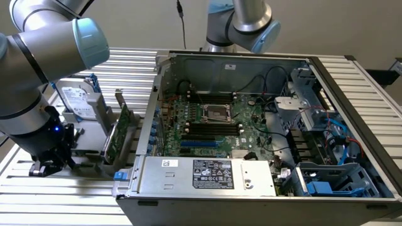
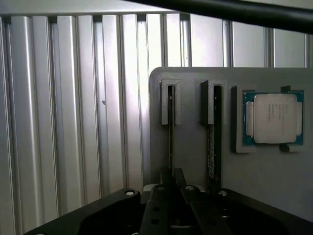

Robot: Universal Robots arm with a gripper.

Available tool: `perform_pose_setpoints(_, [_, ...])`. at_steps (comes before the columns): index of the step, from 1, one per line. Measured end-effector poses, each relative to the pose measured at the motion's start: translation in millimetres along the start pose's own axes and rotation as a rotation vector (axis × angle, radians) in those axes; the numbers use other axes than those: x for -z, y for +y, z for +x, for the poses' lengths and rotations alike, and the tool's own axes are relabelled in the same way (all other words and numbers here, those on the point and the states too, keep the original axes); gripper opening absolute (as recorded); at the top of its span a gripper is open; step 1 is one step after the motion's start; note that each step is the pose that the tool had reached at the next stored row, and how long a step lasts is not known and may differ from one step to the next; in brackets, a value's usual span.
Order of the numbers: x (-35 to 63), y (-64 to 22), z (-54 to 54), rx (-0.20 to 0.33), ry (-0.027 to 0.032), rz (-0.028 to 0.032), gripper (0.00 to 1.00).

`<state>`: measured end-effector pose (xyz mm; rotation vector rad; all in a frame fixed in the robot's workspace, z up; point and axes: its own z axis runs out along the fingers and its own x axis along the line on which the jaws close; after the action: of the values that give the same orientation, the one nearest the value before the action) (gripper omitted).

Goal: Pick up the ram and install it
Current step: 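Pick up the ram and move it above insertion slot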

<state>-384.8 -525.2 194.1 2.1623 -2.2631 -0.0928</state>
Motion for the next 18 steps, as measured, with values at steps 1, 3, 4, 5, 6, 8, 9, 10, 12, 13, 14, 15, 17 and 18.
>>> perform_pose_setpoints(1, [0.0, 0.0, 0.0, 0.0, -0.0001, 0.0001, 0.14])
perform_pose_setpoints(3, [1.3, 0.0, -0.1, 0.0, -0.0001, 0.0001, 0.14])
perform_pose_setpoints(4, [2.8, 0.1, -0.1, 0.0, -0.0001, 0.0001, 0.14])
perform_pose_setpoints(5, [5.1, 0.2, -0.2, 0.0, -0.0001, 0.0, 0.14])
perform_pose_setpoints(6, [8.3, 0.4, -0.3, 0.0, -0.0002, 0.0, 0.14])
perform_pose_setpoints(8, [16.8, 0.8, -0.6, 0.0, 0.0, -0.0001, 0.14])
perform_pose_setpoints(9, [21.2, 1.1, -0.8, 0.0, -0.0001, 0.0, 0.14])
perform_pose_setpoints(10, [25.7, 1.3, -1.0, 0.0, -0.0001, 0.0001, 0.14])
perform_pose_setpoints(12, [34.9, 1.7, -1.3, 0.0, 0.0, 0.0, 0.14])
perform_pose_setpoints(13, [39.3, 1.9, -1.4, 0.0, -0.0001, 0.0001, 0.14])
perform_pose_setpoints(14, [44.1, 2.2, -1.6, 0.0, 0.0001, -0.0001, 0.14])
perform_pose_setpoints(15, [48.5, 2.3, -1.8, 0.001, -0.0001, 0.0001, 0.14])
perform_pose_setpoints(17, [57.7, 2.6, -2.1, 0.001, 0.0001, -0.0001, 0.14])
perform_pose_setpoints(18, [62.2, 2.7, -2.2, 0.002, 0.0, 0.0, 0.14])
